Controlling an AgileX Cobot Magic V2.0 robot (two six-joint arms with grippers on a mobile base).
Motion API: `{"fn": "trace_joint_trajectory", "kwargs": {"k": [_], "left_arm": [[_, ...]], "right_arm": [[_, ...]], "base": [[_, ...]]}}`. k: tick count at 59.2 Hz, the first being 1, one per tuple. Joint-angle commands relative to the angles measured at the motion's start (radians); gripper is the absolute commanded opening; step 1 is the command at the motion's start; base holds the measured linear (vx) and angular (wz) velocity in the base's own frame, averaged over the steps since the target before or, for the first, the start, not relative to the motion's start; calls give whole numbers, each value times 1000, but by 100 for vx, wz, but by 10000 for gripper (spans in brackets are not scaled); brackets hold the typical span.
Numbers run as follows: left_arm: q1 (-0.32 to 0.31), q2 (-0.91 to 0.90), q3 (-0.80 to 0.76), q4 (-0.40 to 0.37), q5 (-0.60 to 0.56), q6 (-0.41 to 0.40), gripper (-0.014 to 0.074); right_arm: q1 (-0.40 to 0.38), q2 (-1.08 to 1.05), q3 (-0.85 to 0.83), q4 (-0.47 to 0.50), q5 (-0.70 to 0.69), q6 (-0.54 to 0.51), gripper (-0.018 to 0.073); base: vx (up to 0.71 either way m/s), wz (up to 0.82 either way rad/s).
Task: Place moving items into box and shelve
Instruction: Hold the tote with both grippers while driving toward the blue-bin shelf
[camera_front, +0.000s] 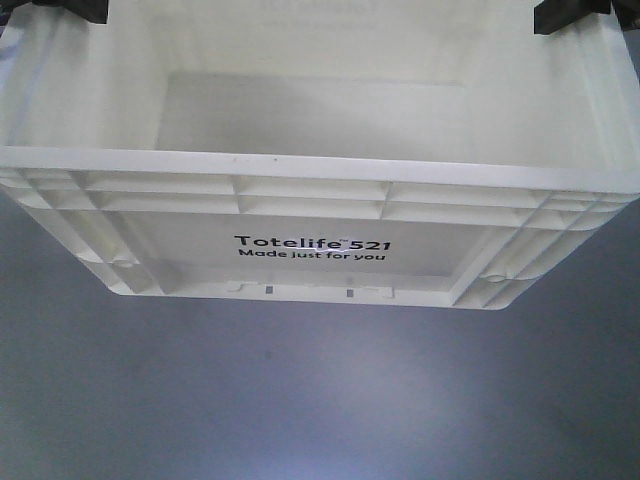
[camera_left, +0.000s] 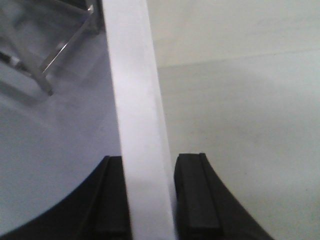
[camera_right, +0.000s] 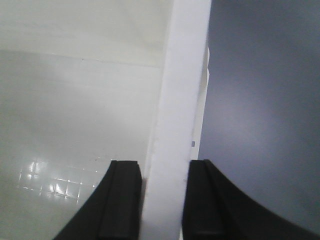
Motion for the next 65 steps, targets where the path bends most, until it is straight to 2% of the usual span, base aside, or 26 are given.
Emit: {"fn": "trace_joint_trajectory", "kwargs": {"k": [1,48,65], "left_arm": [[7,-55,-34,73,-103,10,2],[7,-55,-34,71,-104,10,2],[7,-55,-34,72,-103,10,2]], "right_arm": [[-10,-51,-41,-56,-107,-13,-5],[-10,-53,-41,-55,-106,-13,-5],[-10,-53,-41,-55,-106,-13,-5]], "base": [[45,-71],[39,-76],[38,-51]]}}
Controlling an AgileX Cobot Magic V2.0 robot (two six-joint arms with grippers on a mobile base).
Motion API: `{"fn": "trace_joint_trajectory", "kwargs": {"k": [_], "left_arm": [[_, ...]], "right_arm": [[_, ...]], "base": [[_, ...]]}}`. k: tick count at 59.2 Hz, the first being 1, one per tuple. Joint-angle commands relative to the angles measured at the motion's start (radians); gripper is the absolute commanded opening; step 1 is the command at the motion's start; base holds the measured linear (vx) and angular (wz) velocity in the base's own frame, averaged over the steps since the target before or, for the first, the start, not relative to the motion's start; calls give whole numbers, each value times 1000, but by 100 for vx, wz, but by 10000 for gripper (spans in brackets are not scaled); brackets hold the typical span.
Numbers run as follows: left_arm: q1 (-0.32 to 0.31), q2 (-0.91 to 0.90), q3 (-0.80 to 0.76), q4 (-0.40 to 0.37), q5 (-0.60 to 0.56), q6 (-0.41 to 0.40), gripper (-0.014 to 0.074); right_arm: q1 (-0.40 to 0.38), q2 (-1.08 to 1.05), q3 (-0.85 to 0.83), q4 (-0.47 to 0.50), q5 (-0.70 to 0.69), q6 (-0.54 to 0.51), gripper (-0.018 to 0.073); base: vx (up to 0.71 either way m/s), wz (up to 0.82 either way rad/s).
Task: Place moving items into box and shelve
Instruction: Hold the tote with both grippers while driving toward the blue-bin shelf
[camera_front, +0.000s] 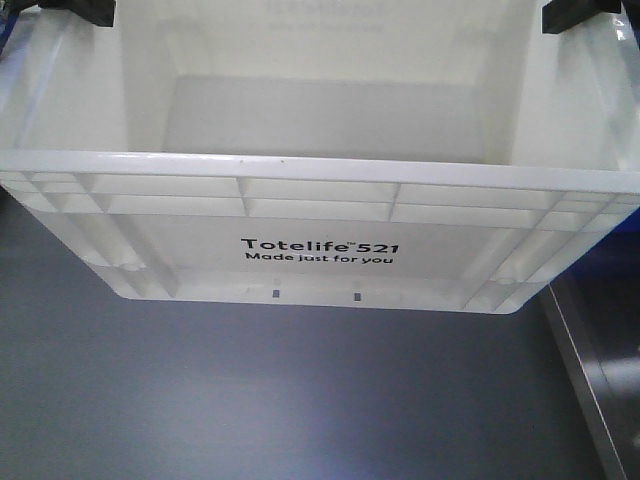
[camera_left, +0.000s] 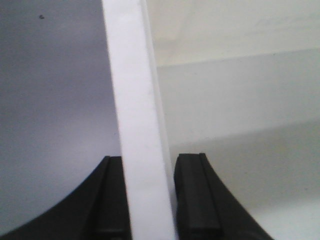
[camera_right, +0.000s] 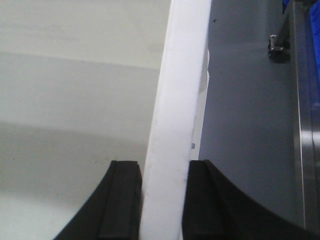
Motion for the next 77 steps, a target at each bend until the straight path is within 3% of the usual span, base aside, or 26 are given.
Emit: {"fn": "trace_joint_trajectory", "kwargs": {"k": [1,77], "left_arm": [[7,-56,-39,90,-104,10,2],[7,-55,-39,88,-104,10,2]], "right_arm": [[-10,-44,-41,-43,-117,-13,-5],[-10,-44,-41,-44,-117,-13,-5]], "base": [[41,-29],[52,-7]]}}
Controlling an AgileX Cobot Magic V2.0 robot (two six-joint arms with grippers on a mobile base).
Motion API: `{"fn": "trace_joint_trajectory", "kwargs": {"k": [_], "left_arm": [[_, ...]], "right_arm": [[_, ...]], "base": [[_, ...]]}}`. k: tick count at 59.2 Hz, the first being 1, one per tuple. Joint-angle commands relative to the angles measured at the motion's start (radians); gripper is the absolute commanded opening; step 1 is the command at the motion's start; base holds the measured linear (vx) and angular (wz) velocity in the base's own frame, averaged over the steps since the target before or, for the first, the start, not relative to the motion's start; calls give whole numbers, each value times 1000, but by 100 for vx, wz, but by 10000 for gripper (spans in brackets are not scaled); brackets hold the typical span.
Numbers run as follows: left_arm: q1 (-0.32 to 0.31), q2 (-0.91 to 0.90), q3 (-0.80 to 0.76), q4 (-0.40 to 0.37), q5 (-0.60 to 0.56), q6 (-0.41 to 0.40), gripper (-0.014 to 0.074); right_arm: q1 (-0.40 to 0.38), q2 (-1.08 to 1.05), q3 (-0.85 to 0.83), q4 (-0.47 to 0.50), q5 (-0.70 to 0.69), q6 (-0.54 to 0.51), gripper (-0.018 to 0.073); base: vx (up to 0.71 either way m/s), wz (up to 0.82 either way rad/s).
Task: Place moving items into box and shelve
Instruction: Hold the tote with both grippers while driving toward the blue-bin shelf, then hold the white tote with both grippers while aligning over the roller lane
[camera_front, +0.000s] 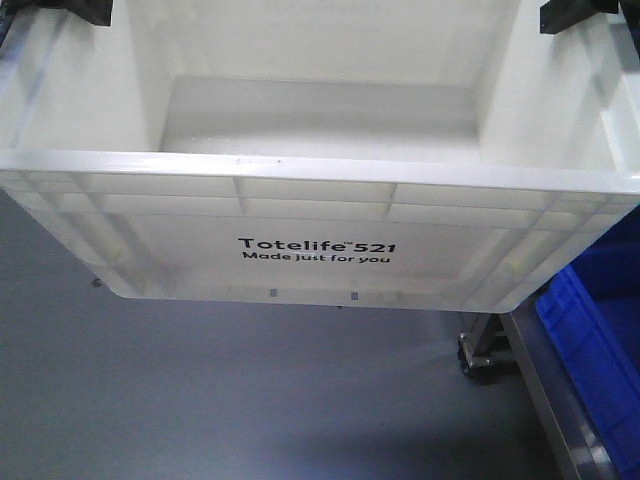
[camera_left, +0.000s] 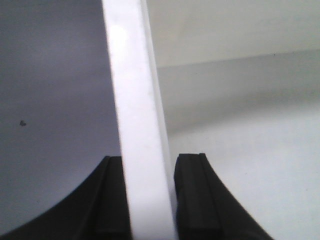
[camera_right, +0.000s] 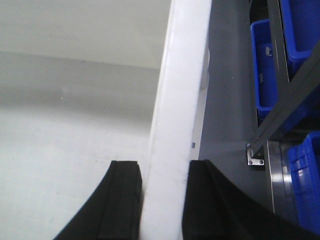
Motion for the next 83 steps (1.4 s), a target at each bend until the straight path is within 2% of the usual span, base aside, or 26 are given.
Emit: {"fn": "trace_joint_trajectory", "kwargs": {"k": [1,47,83], "left_arm": [[7,-55,-39,82,-104,10,2],[7,-55,-39,82,-104,10,2],[7,-55,-39,82,-105,10,2]], "right_arm": [[-10,-44,-41,-49,-115,-14,-5],[-10,-44,-41,-49,-115,-14,-5],[-10,-44,-41,-50,-116,-14,-5]], "base": [[57,-2],[56,3],[46,40]]}}
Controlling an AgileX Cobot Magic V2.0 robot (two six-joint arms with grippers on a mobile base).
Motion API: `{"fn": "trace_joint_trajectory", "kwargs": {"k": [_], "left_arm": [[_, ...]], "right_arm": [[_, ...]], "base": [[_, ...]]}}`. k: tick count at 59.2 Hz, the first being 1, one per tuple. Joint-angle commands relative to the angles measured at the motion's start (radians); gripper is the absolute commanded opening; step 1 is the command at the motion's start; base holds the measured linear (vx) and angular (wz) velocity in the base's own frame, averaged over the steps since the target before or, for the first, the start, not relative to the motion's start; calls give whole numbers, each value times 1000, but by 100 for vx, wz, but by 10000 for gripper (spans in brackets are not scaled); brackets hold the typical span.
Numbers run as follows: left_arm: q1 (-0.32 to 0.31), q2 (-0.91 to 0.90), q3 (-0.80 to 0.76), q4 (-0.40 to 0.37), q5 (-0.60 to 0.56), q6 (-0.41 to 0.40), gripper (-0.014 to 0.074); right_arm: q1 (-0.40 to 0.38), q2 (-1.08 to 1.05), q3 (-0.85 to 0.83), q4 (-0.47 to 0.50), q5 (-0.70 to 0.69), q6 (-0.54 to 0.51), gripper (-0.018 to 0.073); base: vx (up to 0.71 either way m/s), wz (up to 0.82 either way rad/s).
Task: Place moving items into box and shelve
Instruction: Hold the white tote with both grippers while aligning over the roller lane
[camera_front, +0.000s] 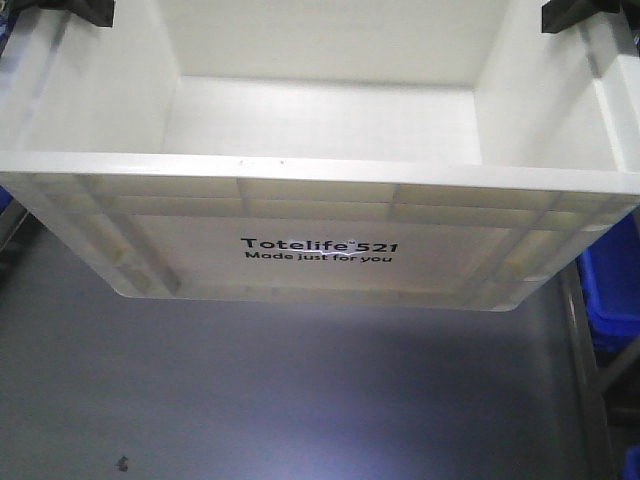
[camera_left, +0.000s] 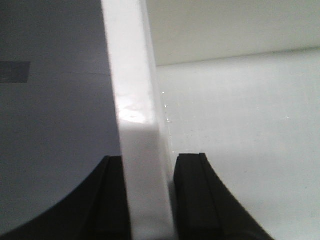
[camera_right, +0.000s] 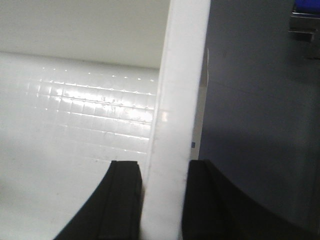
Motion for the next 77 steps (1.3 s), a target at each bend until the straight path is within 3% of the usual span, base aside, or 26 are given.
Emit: {"fn": "trace_joint_trajectory", "kwargs": {"k": [1,77], "left_arm": [[7,-55,-39,87,-103,10,2],[7,-56,-39,87,-103,10,2]], "right_arm": [[-9,-44,-41,-47,-113,-14,-5],[-9,-44,-41,-49,-115,-14,-5]], "base": [[40,47],[27,72]]}}
